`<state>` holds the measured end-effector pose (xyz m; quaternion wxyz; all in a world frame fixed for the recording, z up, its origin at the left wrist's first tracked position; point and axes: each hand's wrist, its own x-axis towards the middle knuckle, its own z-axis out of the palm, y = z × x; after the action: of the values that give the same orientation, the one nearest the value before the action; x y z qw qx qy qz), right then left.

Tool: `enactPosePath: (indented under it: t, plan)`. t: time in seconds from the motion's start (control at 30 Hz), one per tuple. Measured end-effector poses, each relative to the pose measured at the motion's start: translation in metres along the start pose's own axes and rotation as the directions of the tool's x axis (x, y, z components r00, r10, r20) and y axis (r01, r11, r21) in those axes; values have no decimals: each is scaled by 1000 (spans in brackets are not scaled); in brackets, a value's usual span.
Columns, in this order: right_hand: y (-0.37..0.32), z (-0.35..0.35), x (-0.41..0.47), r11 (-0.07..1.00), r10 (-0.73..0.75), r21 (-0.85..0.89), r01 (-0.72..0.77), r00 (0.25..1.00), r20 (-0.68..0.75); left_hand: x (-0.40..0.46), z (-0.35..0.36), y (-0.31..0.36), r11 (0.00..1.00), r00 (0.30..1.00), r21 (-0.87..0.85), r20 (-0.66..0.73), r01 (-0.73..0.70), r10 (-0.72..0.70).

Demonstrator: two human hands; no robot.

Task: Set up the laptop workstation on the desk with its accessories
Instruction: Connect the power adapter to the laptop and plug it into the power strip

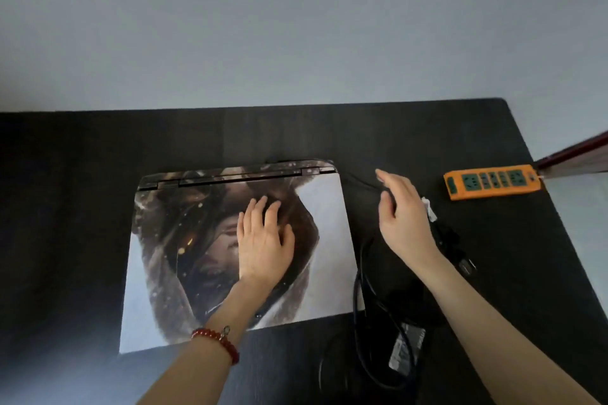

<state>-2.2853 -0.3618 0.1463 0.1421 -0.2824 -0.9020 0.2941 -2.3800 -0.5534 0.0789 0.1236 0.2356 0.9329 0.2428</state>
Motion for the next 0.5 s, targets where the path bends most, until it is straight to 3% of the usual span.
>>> enactPosePath:
  t: [0.1, 0.27, 0.4, 0.5]
  plan:
    - [26, -33, -75, 996, 61, -68, -65, 996, -61, -56, 5, 17, 989, 999, -146, 44, -1, 7]
    - [53, -40, -182, 968, 236, -100, -231, 971, 39, -133, 19, 40, 965, 982, -260, 174, -21, 68]
    - [58, -38, -211, 945, 328, -22, -328, 944, 17, -155, 23, 56, 943, 955, -322, 298, 90, 11]
    - [62, -41, -208, 942, 337, 8, -337, 942, -6, -158, 24, 76, 956, 959, -286, 283, 60, 25]
